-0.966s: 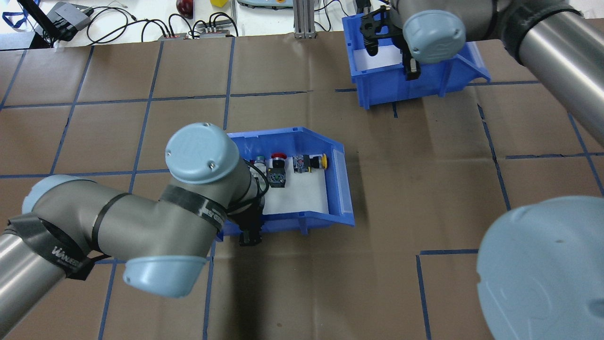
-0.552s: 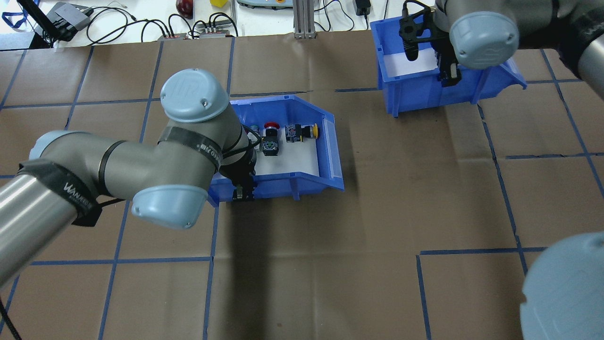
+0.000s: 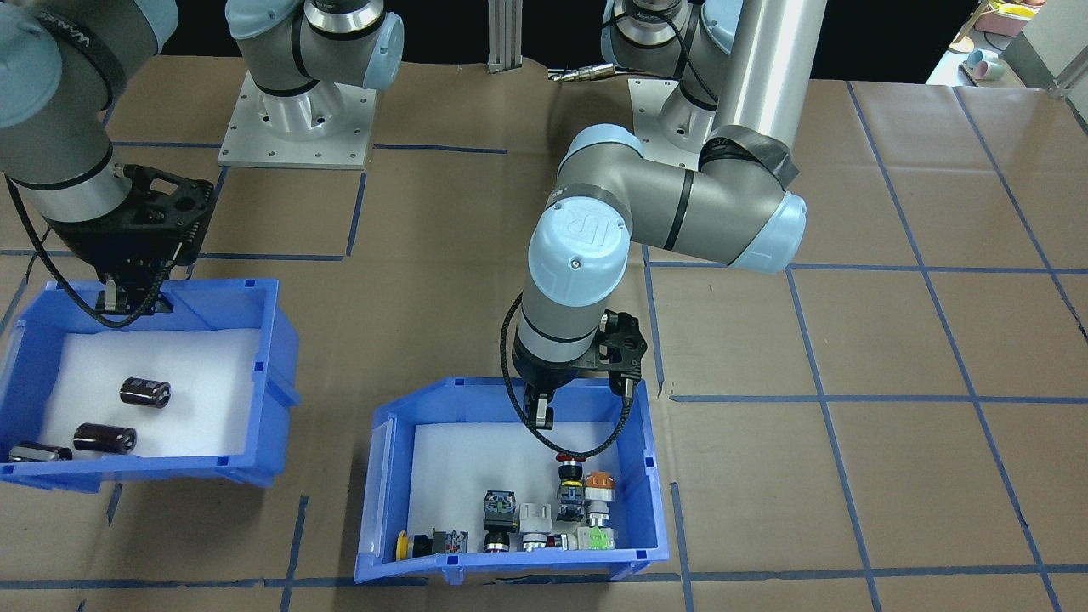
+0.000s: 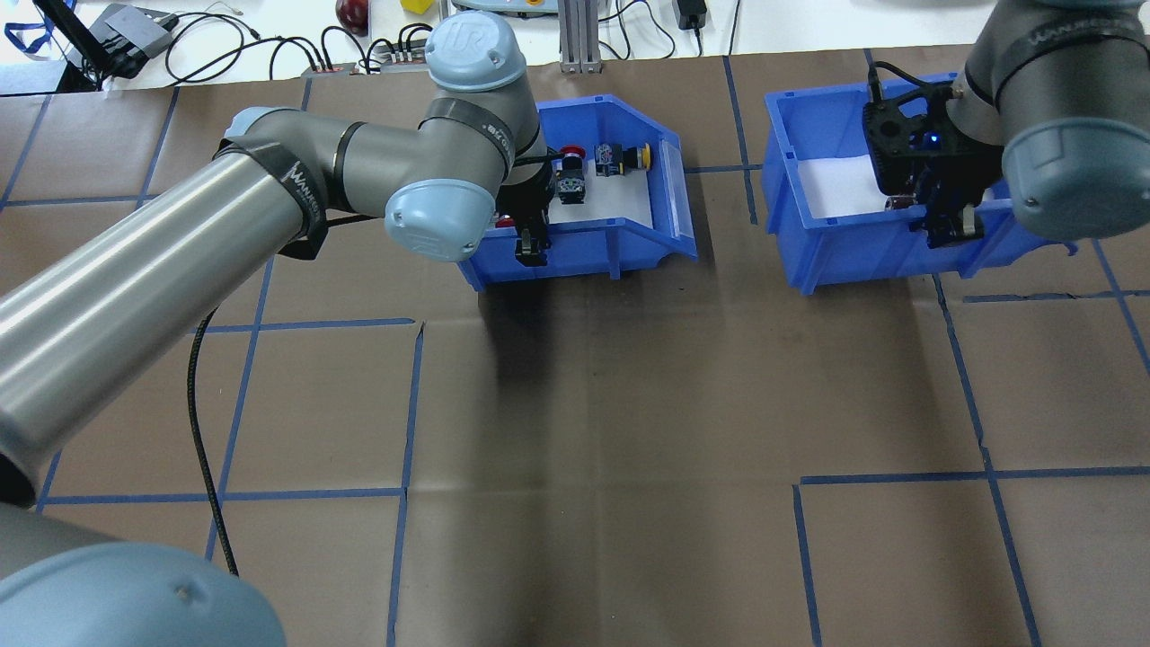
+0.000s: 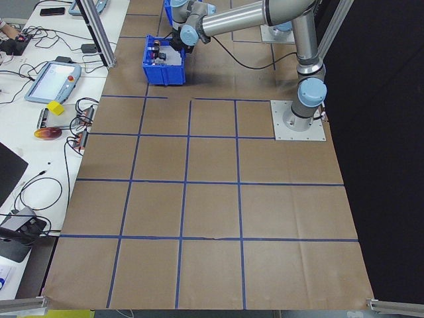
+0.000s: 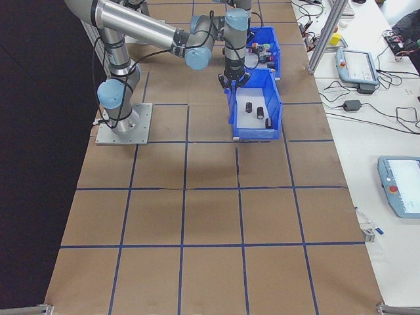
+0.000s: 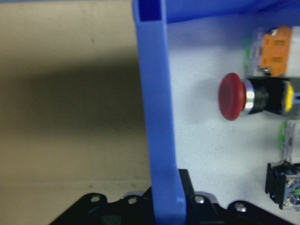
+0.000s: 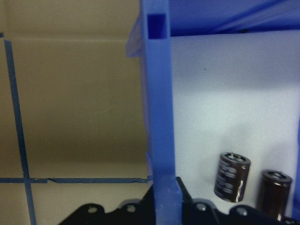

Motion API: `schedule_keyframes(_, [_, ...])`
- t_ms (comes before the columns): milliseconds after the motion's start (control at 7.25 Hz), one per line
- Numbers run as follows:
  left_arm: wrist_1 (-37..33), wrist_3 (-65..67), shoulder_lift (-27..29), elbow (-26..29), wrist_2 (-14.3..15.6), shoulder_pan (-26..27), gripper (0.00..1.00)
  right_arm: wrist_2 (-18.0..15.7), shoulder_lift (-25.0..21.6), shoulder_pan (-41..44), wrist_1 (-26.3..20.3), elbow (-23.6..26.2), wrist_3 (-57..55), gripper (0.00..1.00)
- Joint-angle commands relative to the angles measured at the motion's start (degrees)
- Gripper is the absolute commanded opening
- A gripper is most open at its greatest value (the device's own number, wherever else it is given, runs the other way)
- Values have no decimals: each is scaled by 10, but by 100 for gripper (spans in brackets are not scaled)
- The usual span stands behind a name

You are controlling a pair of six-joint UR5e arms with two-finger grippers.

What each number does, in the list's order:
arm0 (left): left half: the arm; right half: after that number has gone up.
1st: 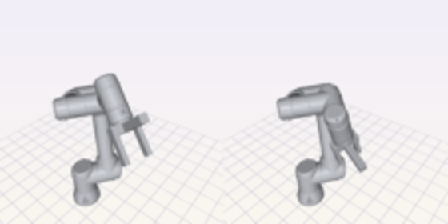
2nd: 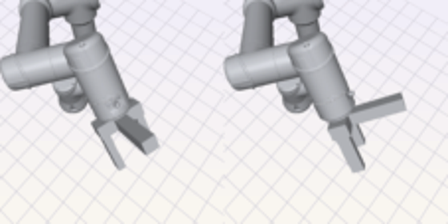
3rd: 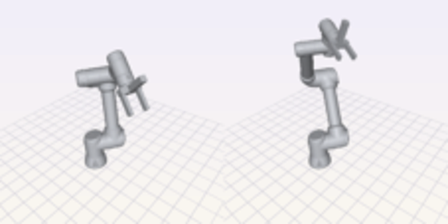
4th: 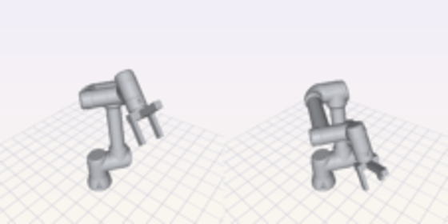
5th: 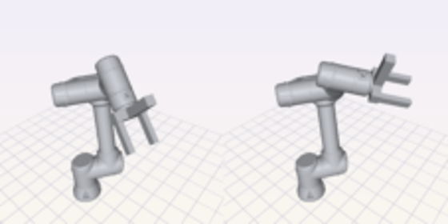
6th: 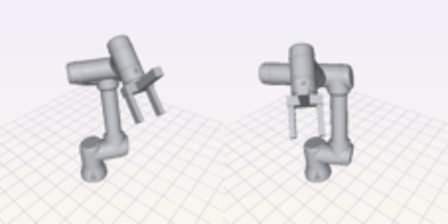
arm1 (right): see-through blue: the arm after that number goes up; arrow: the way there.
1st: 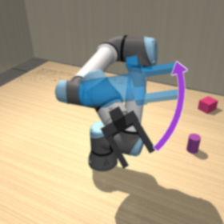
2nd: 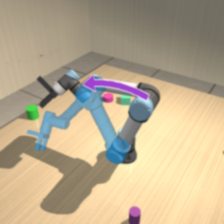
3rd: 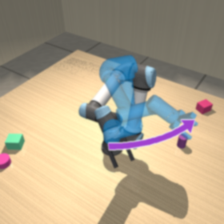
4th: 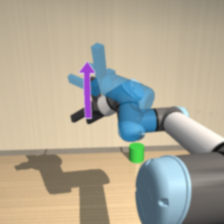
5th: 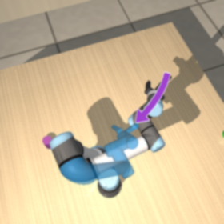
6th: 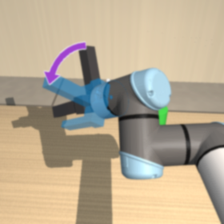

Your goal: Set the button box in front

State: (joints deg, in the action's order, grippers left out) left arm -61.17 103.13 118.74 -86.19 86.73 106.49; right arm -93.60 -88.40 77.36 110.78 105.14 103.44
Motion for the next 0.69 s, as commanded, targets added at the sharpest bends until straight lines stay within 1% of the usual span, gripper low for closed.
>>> schedule_keyframes(0, [1, 3, 14, 11, -1, 6, 1, 25, -29, -25, 1, 38, 12, 6])
schedule_keyframes(276, [2, 0, 16, 12, 1, 6, 2, 25, -35, -24, -2, 42, 9, 6])
schedule_keyframes(414, [12, 2, 25, 15, 1, 6, 2, 25, -47, -21, -3, 52, 8, 6])
schedule_keyframes(552, [17, 6, 32, 18, 2, 7, 2, 25, -62, -20, 1, 75, 7, 6])
